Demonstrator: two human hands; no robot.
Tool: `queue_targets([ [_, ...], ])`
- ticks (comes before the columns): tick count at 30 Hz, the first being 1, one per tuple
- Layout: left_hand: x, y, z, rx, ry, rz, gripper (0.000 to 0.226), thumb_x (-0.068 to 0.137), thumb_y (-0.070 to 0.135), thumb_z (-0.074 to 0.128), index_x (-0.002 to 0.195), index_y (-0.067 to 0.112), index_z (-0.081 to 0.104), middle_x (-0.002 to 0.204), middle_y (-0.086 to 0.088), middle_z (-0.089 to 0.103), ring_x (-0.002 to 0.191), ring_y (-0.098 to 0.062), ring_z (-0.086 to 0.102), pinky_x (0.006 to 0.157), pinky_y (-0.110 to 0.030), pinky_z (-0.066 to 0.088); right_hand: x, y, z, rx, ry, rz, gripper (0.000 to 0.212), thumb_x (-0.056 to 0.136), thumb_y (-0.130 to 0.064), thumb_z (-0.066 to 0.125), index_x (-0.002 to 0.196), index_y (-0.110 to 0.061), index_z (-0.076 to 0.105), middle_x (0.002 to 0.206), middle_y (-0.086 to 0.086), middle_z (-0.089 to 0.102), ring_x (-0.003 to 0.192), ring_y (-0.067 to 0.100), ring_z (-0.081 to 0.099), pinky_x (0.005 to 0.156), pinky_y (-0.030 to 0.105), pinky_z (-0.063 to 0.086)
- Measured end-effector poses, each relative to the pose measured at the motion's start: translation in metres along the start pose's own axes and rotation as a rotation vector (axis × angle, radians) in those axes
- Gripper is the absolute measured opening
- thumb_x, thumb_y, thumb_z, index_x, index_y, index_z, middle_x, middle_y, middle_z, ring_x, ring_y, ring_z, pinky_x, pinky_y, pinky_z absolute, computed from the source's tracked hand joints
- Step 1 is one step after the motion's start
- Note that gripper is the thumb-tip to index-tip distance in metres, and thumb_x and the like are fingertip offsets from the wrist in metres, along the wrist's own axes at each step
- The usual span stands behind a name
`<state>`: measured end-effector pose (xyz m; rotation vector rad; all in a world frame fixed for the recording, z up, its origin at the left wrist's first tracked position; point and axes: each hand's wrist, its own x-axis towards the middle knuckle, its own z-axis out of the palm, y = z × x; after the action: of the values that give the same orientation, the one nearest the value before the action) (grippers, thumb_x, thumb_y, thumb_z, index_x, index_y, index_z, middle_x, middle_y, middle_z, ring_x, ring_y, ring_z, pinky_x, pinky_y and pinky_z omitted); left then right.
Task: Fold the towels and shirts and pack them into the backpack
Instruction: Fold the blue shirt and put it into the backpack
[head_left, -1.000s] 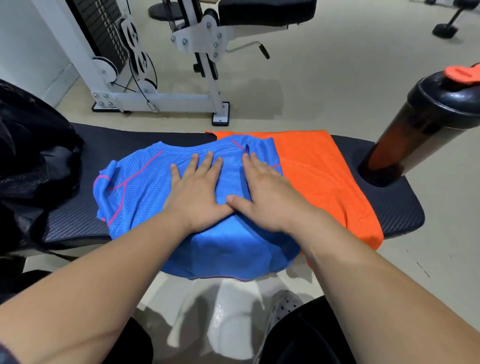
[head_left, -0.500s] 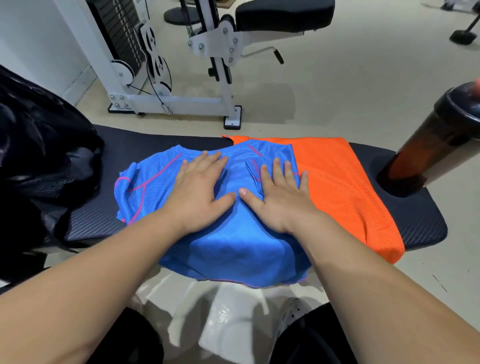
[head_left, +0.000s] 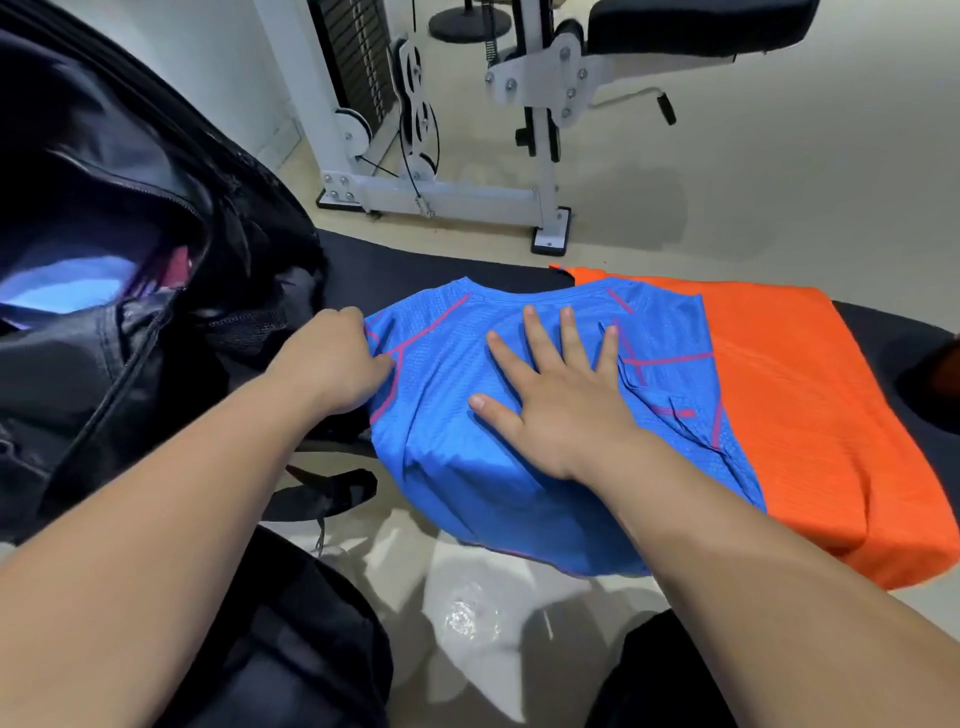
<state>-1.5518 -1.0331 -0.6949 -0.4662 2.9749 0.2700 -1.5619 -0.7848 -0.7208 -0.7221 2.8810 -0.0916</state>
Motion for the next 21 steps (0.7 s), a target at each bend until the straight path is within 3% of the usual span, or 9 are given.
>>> queue_targets([
  [6, 0.005, 0.000, 0.003, -0.217, 0.102, 0.028, 0.022, 0.090, 0.020, 0.059, 0.079, 0.013, 0.041, 0.077, -0.002, 0.051, 0.080, -0.032, 0.051, 0.064, -0.037, 0.030, 0.007, 0.001, 0.012, -0.028, -0.045, 0.024, 0.076, 0.088, -0.082, 0.005, 0.154, -0.049, -0.012, 0.166, -0.003, -0.023, 0.151, 0.035, -0.025, 0.113, 0.068, -0.016],
  [9, 0.006, 0.003, -0.002, -0.434, 0.174, -0.004, 0.015, 0.092, 0.020, 0.057, 0.084, 0.012, 0.046, 0.080, 0.001, 0.054, 0.074, -0.022, 0.049, 0.058, -0.035, 0.032, 0.009, 0.009, 0.012, -0.042, -0.035, 0.057, 0.076, 0.087, -0.083, 0.004, 0.154, -0.050, -0.012, 0.166, -0.003, -0.022, 0.151, 0.036, -0.022, 0.113, 0.069, -0.015],
  [12, 0.009, 0.004, -0.005, -0.642, 0.164, -0.006, 0.016, 0.091, 0.021, 0.064, 0.092, 0.009, 0.052, 0.084, 0.003, 0.056, 0.074, -0.014, 0.049, 0.063, -0.030, 0.037, 0.010, 0.019, 0.011, -0.053, -0.034, 0.095, 0.076, 0.087, -0.083, 0.004, 0.154, -0.050, -0.011, 0.166, -0.004, -0.021, 0.152, 0.035, -0.020, 0.114, 0.068, -0.015],
  [15, 0.008, 0.000, -0.009, -0.867, 0.058, 0.020, 0.036, 0.079, 0.023, 0.076, 0.104, 0.009, 0.054, 0.094, -0.002, 0.064, 0.083, -0.014, 0.059, 0.075, -0.035, 0.048, 0.010, 0.026, 0.009, -0.071, -0.025, 0.116, 0.077, 0.086, -0.083, 0.004, 0.154, -0.050, -0.010, 0.167, -0.004, -0.020, 0.152, 0.035, -0.018, 0.114, 0.068, -0.014],
  [17, 0.006, -0.003, -0.011, -0.978, -0.013, 0.038, 0.047, 0.071, 0.018, 0.078, 0.111, 0.012, 0.053, 0.099, -0.006, 0.066, 0.083, -0.018, 0.064, 0.072, -0.037, 0.054, 0.008, 0.031, 0.009, -0.072, -0.022, 0.129, 0.077, 0.086, -0.083, 0.005, 0.154, -0.050, -0.010, 0.167, -0.004, -0.019, 0.153, 0.036, -0.017, 0.114, 0.068, -0.014],
  [19, 0.005, -0.003, -0.009, -0.969, -0.032, 0.063, 0.049, 0.075, 0.006, 0.075, 0.116, 0.022, 0.053, 0.091, -0.006, 0.062, 0.073, -0.022, 0.062, 0.059, -0.036, 0.053, 0.008, 0.034, 0.008, -0.073, -0.026, 0.135, 0.077, 0.087, -0.083, 0.005, 0.154, -0.050, -0.010, 0.167, -0.003, -0.018, 0.153, 0.036, -0.017, 0.114, 0.068, -0.015],
  [21, 0.005, -0.003, -0.007, -0.782, 0.055, 0.058, 0.056, 0.079, 0.003, 0.071, 0.125, 0.032, 0.055, 0.083, 0.000, 0.058, 0.066, -0.019, 0.057, 0.058, -0.030, 0.047, 0.007, 0.032, 0.007, -0.081, -0.021, 0.126, 0.077, 0.088, -0.082, 0.005, 0.155, -0.048, -0.009, 0.168, -0.002, -0.016, 0.153, 0.036, -0.017, 0.115, 0.067, -0.015],
])
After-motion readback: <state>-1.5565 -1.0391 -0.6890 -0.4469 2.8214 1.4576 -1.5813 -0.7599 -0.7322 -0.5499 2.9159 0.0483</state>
